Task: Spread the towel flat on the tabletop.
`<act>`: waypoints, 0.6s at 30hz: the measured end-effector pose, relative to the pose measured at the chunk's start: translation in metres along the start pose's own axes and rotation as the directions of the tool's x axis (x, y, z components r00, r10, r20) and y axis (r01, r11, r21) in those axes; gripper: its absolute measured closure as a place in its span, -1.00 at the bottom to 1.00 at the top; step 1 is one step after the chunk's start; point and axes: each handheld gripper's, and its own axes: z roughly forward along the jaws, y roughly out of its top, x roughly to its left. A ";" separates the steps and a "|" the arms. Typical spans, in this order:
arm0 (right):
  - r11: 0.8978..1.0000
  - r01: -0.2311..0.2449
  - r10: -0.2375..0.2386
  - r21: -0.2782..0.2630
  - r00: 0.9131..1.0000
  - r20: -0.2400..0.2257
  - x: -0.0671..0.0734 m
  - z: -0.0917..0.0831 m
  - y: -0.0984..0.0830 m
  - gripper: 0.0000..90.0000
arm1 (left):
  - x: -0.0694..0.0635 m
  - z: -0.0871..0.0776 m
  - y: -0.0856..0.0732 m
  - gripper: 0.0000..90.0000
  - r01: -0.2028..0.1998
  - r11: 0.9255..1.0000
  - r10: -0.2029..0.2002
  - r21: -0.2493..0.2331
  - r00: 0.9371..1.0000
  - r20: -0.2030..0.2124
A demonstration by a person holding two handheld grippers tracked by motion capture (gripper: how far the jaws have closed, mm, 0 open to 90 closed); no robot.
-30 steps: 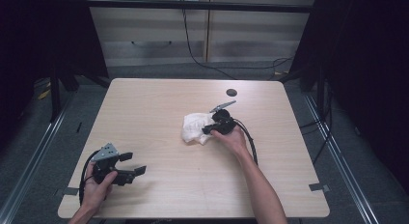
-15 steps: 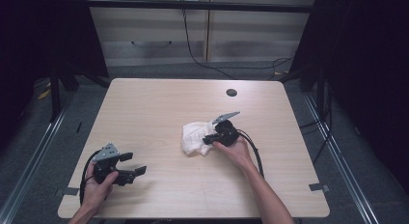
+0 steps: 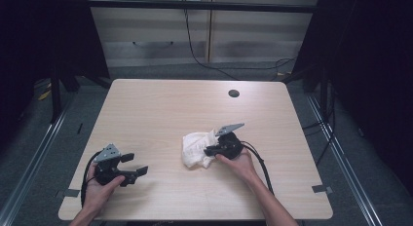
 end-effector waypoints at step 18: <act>0.999 0.041 -0.041 -0.008 0.998 -0.048 0.034 -0.008 -0.019 0.81 | -0.003 0.004 0.002 -0.53 0.002 1.000 -0.002 0.016 0.999 0.033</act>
